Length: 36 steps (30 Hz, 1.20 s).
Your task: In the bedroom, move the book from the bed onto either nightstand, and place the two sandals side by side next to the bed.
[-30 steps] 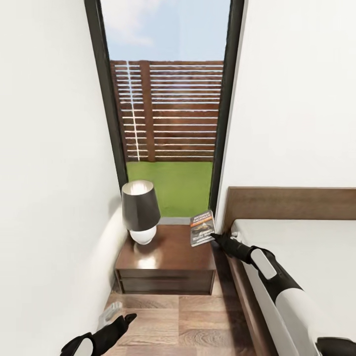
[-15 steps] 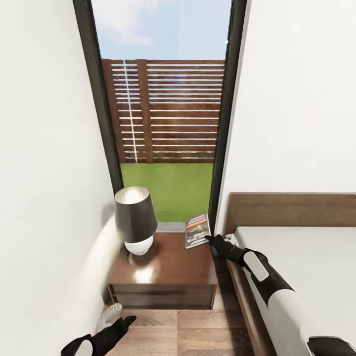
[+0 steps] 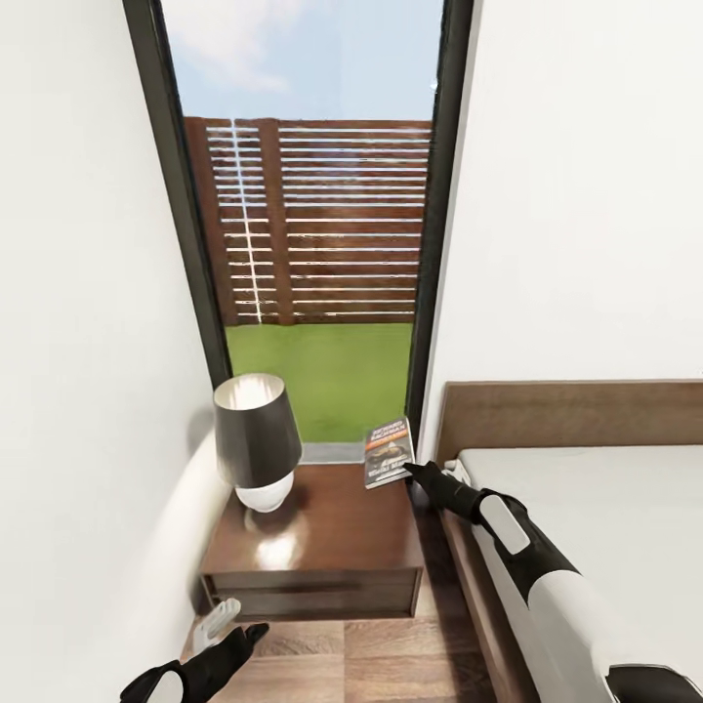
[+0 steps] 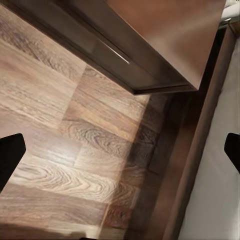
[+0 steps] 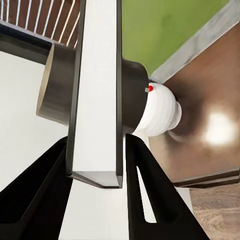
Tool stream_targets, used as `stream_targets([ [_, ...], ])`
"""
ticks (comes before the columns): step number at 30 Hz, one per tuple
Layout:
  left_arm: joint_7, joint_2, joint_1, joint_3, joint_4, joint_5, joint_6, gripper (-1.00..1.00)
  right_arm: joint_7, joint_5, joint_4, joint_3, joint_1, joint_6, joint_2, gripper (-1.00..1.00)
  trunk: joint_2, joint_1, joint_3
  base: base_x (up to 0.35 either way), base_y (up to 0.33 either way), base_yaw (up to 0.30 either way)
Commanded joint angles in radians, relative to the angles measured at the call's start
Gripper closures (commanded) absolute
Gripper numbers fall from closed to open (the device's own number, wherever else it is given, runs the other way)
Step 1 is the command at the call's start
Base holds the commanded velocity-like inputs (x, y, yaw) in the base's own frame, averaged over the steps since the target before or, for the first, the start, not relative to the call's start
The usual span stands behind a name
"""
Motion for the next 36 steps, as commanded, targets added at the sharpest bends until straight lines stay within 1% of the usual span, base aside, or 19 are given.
stream_targets([
  [1,-0.002,0.000,0.000,0.002,-0.001,0.004,0.006,-1.00,0.001,-0.006,0.000,0.001,-0.001,0.004,-0.001,1.00,-0.001,0.000,-0.001,0.187,0.046,-0.010],
  [14,-0.002,0.001,0.000,0.003,0.000,0.005,0.006,-1.00,0.002,-0.005,-0.001,0.002,-0.001,0.004,0.001,1.00,-0.001,0.000,-0.001,0.273,0.082,-0.003],
  [20,-0.004,0.003,-0.001,0.003,-0.003,0.011,0.014,-1.00,0.002,-0.005,-0.001,0.010,-0.001,0.006,0.011,1.00,-0.001,0.000,-0.001,0.154,0.048,0.000],
  [23,-0.004,0.005,-0.001,0.007,-0.006,0.014,0.021,-1.00,0.002,-0.005,-0.001,0.039,0.000,0.006,0.015,1.00,-0.001,0.000,-0.001,0.065,0.020,0.000],
  [24,-0.004,0.005,-0.001,0.007,-0.006,0.014,0.021,-1.00,0.002,-0.005,-0.001,0.039,0.000,0.006,0.015,1.00,-0.001,0.000,-0.001,0.051,0.016,0.000],
  [27,-0.007,0.009,0.002,0.009,-0.011,0.017,0.029,-1.00,0.005,-0.006,0.002,0.079,0.000,0.008,0.016,1.00,-0.001,0.000,-0.001,0.033,0.010,0.000],
  [28,-0.007,0.009,0.002,0.009,-0.011,0.017,0.029,-1.00,0.005,-0.006,0.002,0.079,0.000,0.008,0.016,1.00,-0.001,0.000,-0.001,0.026,0.008,0.000],
  [31,-0.011,0.012,0.006,0.010,-0.014,0.018,0.040,-1.00,0.015,-0.007,0.008,0.108,0.000,0.009,0.017,1.00,-0.001,0.000,-0.001,0.017,0.005,0.000],
  [33,-0.012,0.013,0.007,0.010,-0.015,0.018,0.044,-1.00,0.021,-0.007,0.010,0.114,0.000,0.009,0.017,1.00,-0.001,0.000,-0.001,0.012,0.004,0.000],
  [36,-0.015,0.013,0.008,0.011,-0.016,0.018,0.052,-1.00,0.060,-0.007,0.013,0.127,0.000,0.009,0.017,1.00,-0.022,0.012,-0.010,0.007,0.002,0.000],
])
